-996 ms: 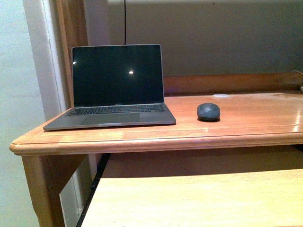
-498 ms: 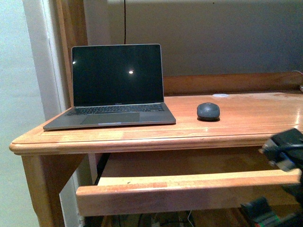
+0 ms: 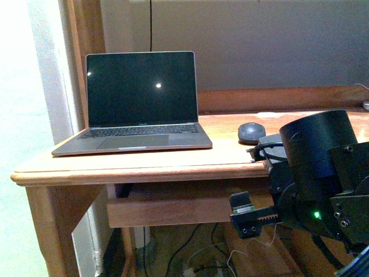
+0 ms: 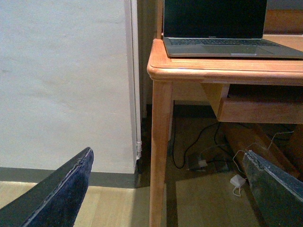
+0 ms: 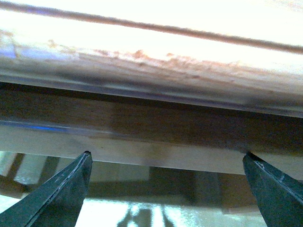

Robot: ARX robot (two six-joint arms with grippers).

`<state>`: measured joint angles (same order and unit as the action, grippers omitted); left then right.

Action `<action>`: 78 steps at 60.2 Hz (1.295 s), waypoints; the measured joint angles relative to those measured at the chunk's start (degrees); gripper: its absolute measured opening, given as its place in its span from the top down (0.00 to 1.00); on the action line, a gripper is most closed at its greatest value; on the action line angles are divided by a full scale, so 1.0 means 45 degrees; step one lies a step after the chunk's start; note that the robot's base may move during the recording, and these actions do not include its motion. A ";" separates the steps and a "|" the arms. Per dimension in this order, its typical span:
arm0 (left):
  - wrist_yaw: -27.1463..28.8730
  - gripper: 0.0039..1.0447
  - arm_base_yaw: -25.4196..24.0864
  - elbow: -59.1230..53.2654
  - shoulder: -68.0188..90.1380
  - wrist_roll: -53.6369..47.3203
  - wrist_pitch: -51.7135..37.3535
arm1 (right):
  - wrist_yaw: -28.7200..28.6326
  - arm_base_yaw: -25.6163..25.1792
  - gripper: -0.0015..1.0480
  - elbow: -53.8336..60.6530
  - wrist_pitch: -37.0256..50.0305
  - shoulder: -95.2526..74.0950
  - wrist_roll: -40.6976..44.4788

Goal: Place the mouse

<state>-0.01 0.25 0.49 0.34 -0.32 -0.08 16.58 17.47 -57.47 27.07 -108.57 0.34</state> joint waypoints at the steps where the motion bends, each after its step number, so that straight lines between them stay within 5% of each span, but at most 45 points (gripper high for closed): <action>1: 0.0000 0.07 0.0000 0.0000 0.0000 0.0000 0.0000 | -0.0097 -0.0034 0.07 0.0063 0.0000 0.0092 -0.0034; 19: 0.0000 0.07 0.0000 0.0000 0.0000 0.0000 0.0000 | -0.1205 -0.1613 0.07 0.4658 -0.1049 0.6640 -0.2074; 30: 0.0000 0.07 0.0000 0.0000 0.0000 0.0000 0.0000 | -0.2312 -0.2608 0.07 0.8422 -0.4677 1.3886 -0.4051; 37: 0.0000 0.07 0.0000 0.0000 0.0000 0.0000 0.0000 | 0.0087 -0.0398 0.07 0.9748 -0.8510 2.0113 -0.5634; 44: 0.0000 0.07 0.0000 0.0000 0.0000 0.0000 0.0000 | 0.1749 0.1394 0.07 1.0214 -0.8548 2.1056 -0.6800; 50: 0.0000 0.07 0.0000 0.0000 -0.0005 0.0000 0.0000 | 0.2239 0.2234 0.26 1.2585 -0.4794 2.2017 -0.3667; 58: 0.0000 0.07 0.0000 0.0000 -0.0015 0.0005 0.0005 | 0.1025 0.1098 0.49 1.2575 -0.4886 2.3042 -0.1107; 74: 0.0005 0.07 0.0000 0.0000 -0.0015 0.0005 0.0005 | -0.1243 -0.1302 0.97 1.2575 -0.5722 2.3766 -0.0243; 78: 0.0005 0.07 0.0000 0.0000 -0.0015 0.0005 0.0005 | -0.1627 -0.1695 0.97 1.2575 -0.5799 2.3848 -0.0170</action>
<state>0.01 0.25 0.49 0.27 -0.30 -0.05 9.26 9.85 -0.89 0.97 -1.26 -0.43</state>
